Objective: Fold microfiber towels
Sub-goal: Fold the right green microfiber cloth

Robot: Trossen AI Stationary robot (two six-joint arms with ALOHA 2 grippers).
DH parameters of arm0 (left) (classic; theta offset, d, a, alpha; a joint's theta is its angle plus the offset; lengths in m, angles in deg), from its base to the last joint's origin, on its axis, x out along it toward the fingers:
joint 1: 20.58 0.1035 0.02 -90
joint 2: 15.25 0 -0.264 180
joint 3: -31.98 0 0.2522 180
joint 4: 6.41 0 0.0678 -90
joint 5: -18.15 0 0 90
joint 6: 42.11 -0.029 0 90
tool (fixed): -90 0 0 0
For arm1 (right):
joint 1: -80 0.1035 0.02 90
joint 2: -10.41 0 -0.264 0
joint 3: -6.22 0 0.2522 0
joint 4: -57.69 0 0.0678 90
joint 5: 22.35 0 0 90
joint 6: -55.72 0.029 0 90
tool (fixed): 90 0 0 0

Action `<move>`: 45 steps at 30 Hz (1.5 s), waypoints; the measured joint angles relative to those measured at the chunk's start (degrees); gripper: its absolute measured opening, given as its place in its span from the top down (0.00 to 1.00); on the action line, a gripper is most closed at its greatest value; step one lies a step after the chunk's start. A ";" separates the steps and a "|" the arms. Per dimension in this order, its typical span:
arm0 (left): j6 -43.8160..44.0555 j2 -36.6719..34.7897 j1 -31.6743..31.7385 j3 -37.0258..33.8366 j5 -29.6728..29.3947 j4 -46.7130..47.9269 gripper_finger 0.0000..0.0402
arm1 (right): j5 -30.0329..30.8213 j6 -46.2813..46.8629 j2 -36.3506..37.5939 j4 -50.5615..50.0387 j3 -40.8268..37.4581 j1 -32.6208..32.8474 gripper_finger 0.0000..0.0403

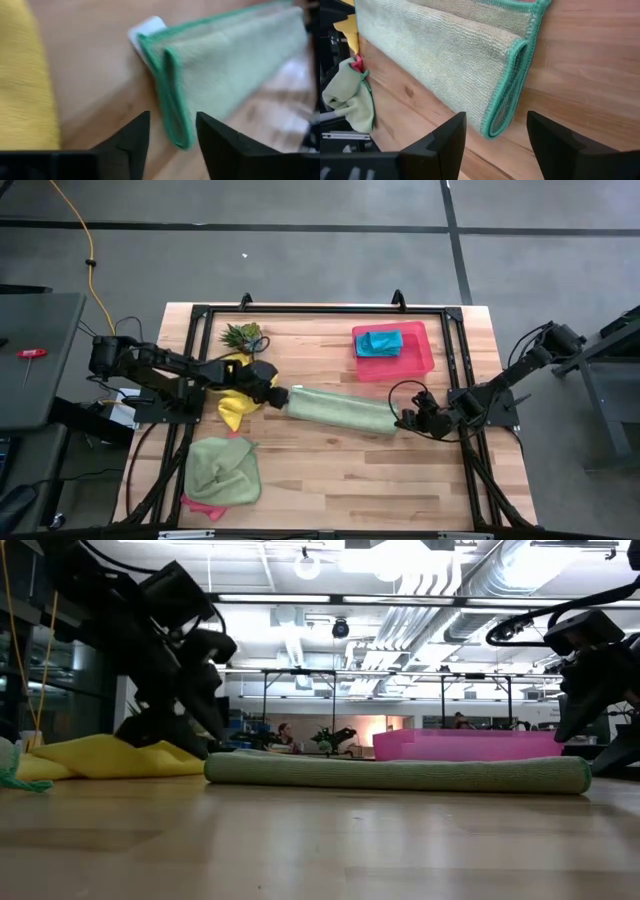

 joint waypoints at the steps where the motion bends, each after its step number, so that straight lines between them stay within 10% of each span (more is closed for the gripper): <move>1: 0.00 0.00 0.35 0.00 -0.79 0.81 0.68 | -0.02 -0.03 0.00 0.00 0.00 0.00 0.50; 7: -2.52 1.96 1.11 -0.02 -3.32 3.76 0.97 | -0.01 -0.09 0.00 -0.04 0.00 0.00 0.50; 45: 4.06 9.55 -2.98 0.02 -2.37 -7.39 1.00 | -0.34 12.54 -1.37 -2.75 0.00 -3.57 0.50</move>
